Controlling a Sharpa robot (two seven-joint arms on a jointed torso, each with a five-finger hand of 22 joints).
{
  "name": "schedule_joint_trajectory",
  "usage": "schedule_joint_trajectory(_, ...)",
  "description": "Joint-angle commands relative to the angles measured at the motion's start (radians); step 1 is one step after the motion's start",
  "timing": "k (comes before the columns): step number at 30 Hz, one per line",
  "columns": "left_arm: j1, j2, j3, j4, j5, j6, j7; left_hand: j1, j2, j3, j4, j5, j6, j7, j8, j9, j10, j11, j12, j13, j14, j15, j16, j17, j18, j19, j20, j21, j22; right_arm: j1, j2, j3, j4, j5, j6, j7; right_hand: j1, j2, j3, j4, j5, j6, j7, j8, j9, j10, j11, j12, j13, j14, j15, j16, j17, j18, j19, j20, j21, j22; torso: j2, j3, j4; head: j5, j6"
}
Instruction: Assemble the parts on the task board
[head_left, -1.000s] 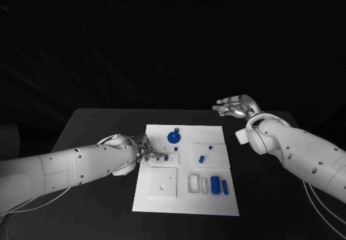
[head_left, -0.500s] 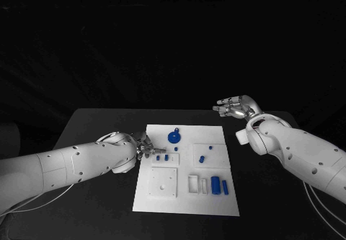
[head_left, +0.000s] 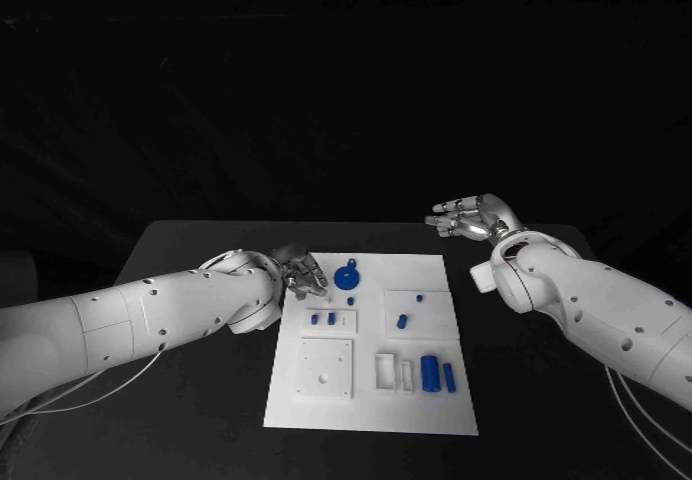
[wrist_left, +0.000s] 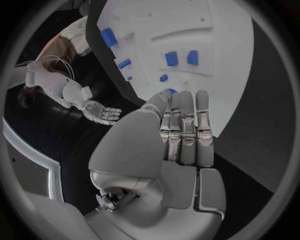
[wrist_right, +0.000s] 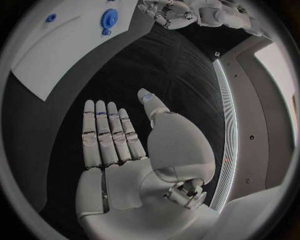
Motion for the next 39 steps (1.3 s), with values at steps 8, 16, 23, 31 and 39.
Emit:
schedule_joint_trajectory(8, 0.003, 0.071, -0.011, -0.053, -0.136, -0.016, 0.254, -0.064, -0.042, -0.059, -0.046, -0.199, -0.01, -0.005, -0.005, -0.154, -0.058, 0.037, -0.084, -0.042, 0.016, 0.029, 0.001, -0.047, 0.03, 0.026, 0.032, -0.053, -0.03, -0.001, 0.002, 0.0, 0.004, 0.004, 0.011, 0.017, -0.011, -0.002, 0.016, -0.006, 0.011, 0.011, -0.001, -0.002, 0.0, 0.005, -0.001, -0.005, -0.001, 0.007, -0.003, -0.005, -0.001, 0.005, 0.004, -0.003, -0.002, -0.001, 0.001, 0.0009, -0.0016, -0.002, 0.009)
schedule_joint_trajectory(16, -0.008, 0.123, -0.034, -0.104, -0.28, -0.037, 0.299, -0.039, -0.033, -0.039, -0.1, -0.129, -0.011, -0.002, -0.005, -0.171, -0.07, 0.041, -0.086, -0.043, 0.023, 0.024, 0.03, -0.062, 0.037, 0.046, 0.025, -0.055, 0.0, -0.001, 0.003, 0.0, 0.009, 0.004, 0.01, 0.017, -0.013, -0.003, 0.018, -0.007, 0.015, 0.011, -0.001, -0.001, 0.0, 0.005, -0.001, -0.006, -0.001, 0.007, -0.003, -0.005, -0.001, 0.005, 0.004, -0.003, -0.002, -0.002, 0.001, 0.0001, -0.0006, -0.006, 0.012)
schedule_joint_trajectory(23, -0.02, 0.166, -0.041, -0.167, -0.309, -0.001, 0.301, -0.061, -0.037, -0.021, -0.125, -0.12, -0.038, -0.002, -0.005, -0.173, -0.129, 0.055, -0.086, -0.044, 0.037, 0.028, 0.069, -0.064, 0.05, 0.06, 0.029, -0.039, 0.057, -0.001, 0.006, 0.0, 0.016, 0.005, 0.011, 0.018, -0.015, -0.003, 0.019, -0.007, 0.017, 0.011, -0.001, -0.002, 0.0, 0.005, -0.001, -0.006, -0.001, 0.008, -0.003, -0.006, -0.001, 0.005, 0.004, -0.003, -0.002, -0.002, 0.003, -0.0002, -0.002, -0.006, 0.014)
schedule_joint_trajectory(31, -0.035, 0.2, -0.042, -0.221, -0.352, 0.006, 0.303, -0.067, -0.034, 0.002, -0.141, -0.083, -0.035, 0.003, -0.006, -0.173, -0.134, 0.056, -0.086, -0.044, 0.046, 0.027, 0.106, -0.065, 0.06, 0.072, 0.029, -0.022, 0.099, 0.0, 0.006, 0.0, 0.023, 0.005, 0.011, 0.018, -0.017, -0.004, 0.019, -0.007, 0.02, 0.012, -0.001, -0.001, 0.0, 0.006, -0.001, -0.006, -0.001, 0.008, -0.003, -0.006, -0.001, 0.005, 0.004, -0.003, -0.002, -0.002, 0.001, 0.0001, 0.0002, -0.01, 0.012)
schedule_joint_trajectory(39, -0.048, 0.218, -0.042, -0.249, -0.404, 0.0, 0.3, -0.083, -0.034, 0.047, -0.155, -0.064, -0.023, 0.006, -0.006, -0.173, -0.124, 0.052, -0.087, -0.045, 0.084, 0.022, 0.181, -0.049, 0.07, 0.091, 0.024, 0.053, 0.103, 0.0, 0.007, 0.0, 0.025, 0.005, 0.012, 0.019, -0.018, -0.005, 0.017, -0.006, 0.025, 0.011, -0.001, -0.001, 0.0, 0.005, 0.0, -0.006, -0.001, 0.008, -0.003, -0.006, -0.001, 0.005, 0.004, -0.003, -0.002, -0.002, 0.001, -0.0004, -0.0013, -0.012, 0.01)
